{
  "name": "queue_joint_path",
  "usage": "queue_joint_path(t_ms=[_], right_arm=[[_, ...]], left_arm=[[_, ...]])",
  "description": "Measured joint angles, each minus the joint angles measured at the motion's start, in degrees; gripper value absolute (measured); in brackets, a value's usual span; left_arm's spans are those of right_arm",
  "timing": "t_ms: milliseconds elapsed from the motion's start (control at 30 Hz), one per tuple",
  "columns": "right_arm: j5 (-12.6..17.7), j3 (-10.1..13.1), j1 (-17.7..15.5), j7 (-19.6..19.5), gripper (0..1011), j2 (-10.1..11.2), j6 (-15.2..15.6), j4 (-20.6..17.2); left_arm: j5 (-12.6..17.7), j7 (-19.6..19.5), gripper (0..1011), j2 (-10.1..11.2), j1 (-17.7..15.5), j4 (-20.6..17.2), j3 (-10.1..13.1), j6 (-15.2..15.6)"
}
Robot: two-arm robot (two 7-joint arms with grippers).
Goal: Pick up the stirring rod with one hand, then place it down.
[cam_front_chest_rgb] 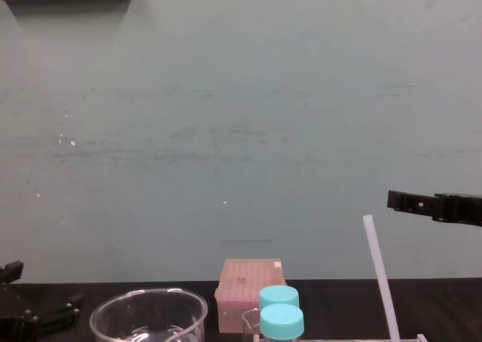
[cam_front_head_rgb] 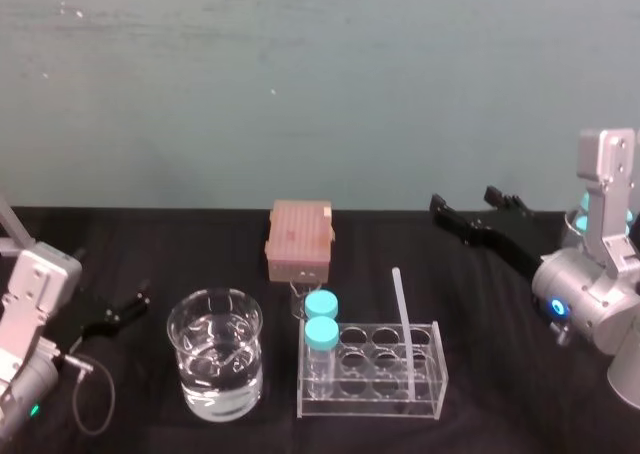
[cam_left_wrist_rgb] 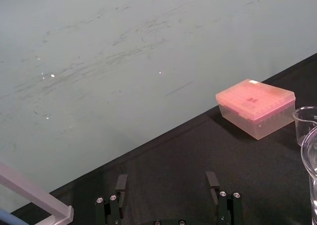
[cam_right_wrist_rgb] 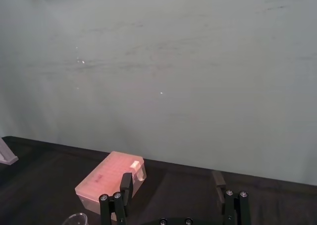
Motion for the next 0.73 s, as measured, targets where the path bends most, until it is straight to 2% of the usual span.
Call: queue_joint_path(t_ms=[733], right_arm=[[-0.73, -0.2, 0.34, 0.02, 1003, 0.22, -1.3, -0.18]], left_arm=[[0.0, 0.0, 1005, 0.0, 0.0, 0.0, 0.0, 0.0]])
